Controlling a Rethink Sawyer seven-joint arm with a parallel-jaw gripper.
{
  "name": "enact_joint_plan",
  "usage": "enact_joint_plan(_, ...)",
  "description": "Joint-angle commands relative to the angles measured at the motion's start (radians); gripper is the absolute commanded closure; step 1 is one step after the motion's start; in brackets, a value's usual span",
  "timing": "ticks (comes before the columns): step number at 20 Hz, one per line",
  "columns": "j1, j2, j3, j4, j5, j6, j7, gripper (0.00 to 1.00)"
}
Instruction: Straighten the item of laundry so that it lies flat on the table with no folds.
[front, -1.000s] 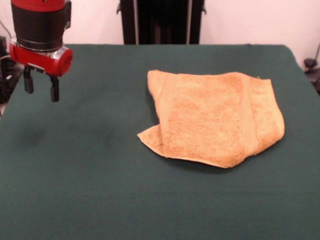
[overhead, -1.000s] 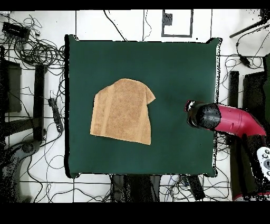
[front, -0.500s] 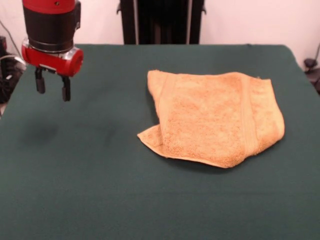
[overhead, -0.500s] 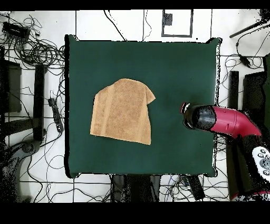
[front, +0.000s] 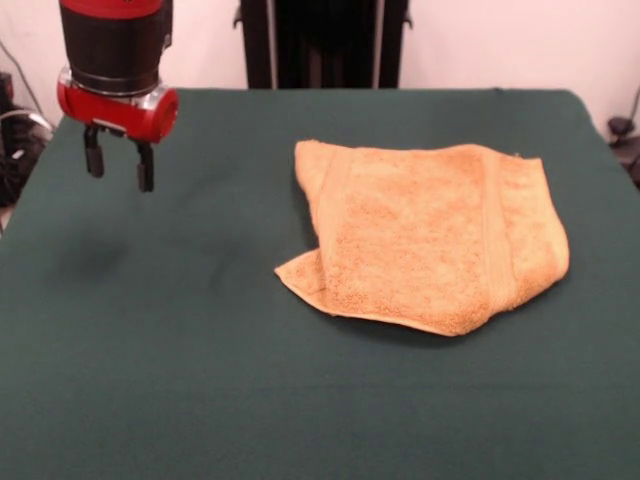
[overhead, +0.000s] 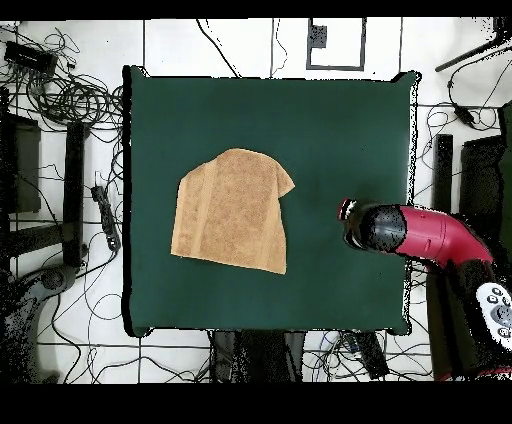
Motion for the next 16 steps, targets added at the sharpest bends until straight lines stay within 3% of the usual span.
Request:
enact_joint_plan(1,0.037,0.003,0.108,0.065,0.071,0.085,-0.007,0.0)
enact_joint_plan(16,0.073,-0.029,0.089,0.082,0.135,0.076,0.038,0.0)
